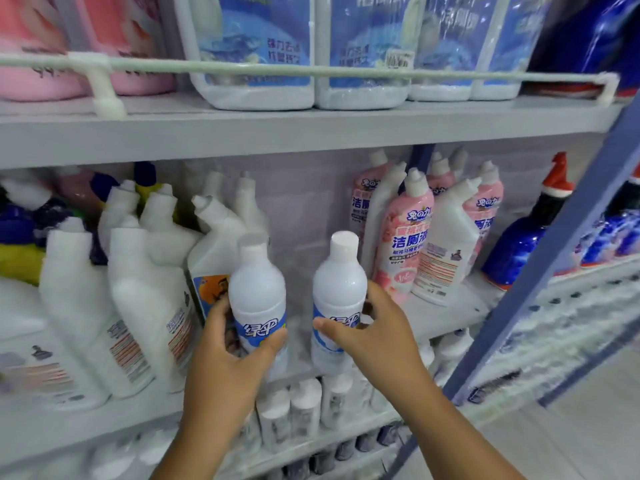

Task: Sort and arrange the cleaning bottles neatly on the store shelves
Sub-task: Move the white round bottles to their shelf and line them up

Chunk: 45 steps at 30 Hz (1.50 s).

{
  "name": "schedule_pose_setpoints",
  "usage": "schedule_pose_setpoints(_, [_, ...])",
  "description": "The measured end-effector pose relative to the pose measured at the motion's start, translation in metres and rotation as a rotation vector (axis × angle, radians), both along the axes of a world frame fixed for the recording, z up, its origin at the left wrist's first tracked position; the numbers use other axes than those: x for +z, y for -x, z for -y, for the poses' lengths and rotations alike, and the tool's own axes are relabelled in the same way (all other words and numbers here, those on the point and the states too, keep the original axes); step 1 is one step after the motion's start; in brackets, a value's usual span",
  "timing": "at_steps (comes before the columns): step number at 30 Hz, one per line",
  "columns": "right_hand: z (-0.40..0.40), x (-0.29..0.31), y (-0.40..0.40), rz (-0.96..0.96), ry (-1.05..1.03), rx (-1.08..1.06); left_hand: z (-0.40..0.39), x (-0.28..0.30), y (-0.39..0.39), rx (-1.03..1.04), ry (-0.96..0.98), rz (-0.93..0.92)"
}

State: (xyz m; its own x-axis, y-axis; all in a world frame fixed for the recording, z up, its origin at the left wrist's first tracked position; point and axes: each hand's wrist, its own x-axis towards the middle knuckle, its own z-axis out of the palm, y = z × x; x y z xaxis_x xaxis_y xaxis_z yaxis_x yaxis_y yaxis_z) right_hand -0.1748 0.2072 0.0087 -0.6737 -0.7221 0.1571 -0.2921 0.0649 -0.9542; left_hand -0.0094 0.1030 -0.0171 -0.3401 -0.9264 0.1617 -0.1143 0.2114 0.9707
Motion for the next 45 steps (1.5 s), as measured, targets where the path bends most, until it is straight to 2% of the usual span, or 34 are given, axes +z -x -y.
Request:
schedule_pose_setpoints(5, [-0.027,0.004,-0.022,-0.005,-0.017,0.153,-0.049,0.006,-0.044,0.104,-0.017,-0.011])
schedule_pose_setpoints(10, [-0.043,0.013,-0.068,0.028,0.002,0.347,-0.11,0.014,-0.108,0.347,-0.057,-0.004])
schedule_pose_setpoints(19, [-0.064,0.039,-0.225,0.087,0.038,0.797,-0.205,0.032,-0.27,0.723,-0.004,0.045])
schedule_pose_setpoints(24, [-0.058,0.054,-0.321,0.068,0.068,0.94,-0.225,0.051,-0.355,0.857,0.098,0.016])
schedule_pose_setpoints(35, [0.002,0.08,-0.551,0.205,0.148,1.011,-0.161,0.088,-0.586,0.879,0.151,-0.069])
schedule_pose_setpoints(40, [0.032,0.085,-0.596,0.179,0.163,0.943,-0.104,0.093,-0.634,0.835,0.171,-0.078])
schedule_pose_setpoints(45, [0.065,0.105,-0.601,0.161,0.159,0.959,-0.049,0.11,-0.641,0.753,0.207,-0.146])
